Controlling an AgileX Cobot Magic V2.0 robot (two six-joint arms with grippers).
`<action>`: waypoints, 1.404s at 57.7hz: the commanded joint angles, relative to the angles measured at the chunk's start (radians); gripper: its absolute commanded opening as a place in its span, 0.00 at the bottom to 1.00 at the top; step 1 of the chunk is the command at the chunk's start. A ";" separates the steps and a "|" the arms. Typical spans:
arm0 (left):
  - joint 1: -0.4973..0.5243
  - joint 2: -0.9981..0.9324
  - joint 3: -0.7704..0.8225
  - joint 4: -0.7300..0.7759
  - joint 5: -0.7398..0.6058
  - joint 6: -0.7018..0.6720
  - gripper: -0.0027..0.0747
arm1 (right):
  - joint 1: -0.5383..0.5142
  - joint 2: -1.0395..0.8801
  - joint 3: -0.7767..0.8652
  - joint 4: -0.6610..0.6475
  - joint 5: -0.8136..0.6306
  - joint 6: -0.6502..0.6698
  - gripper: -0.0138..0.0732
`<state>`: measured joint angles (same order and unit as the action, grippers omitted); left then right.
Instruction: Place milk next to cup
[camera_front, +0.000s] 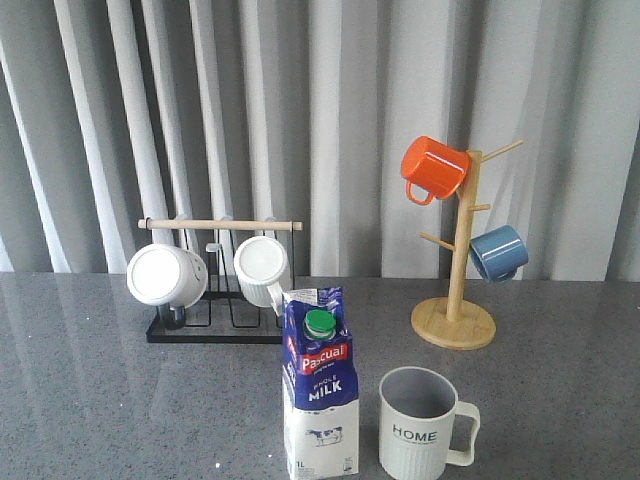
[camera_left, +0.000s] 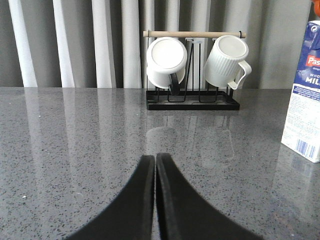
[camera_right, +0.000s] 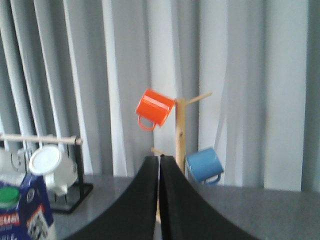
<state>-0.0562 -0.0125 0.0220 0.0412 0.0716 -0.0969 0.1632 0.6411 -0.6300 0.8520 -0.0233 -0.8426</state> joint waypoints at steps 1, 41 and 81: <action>0.000 -0.011 -0.015 -0.001 -0.072 -0.003 0.03 | -0.070 -0.043 0.052 -0.237 0.062 0.239 0.15; 0.000 -0.011 -0.015 -0.001 -0.072 -0.003 0.03 | -0.157 -0.531 0.657 -0.950 -0.137 0.827 0.15; 0.000 -0.011 -0.015 -0.001 -0.072 -0.003 0.03 | -0.157 -0.664 0.666 -0.930 0.036 0.887 0.15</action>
<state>-0.0562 -0.0125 0.0220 0.0412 0.0716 -0.0960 0.0101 -0.0099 0.0271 -0.0892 0.0840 0.0441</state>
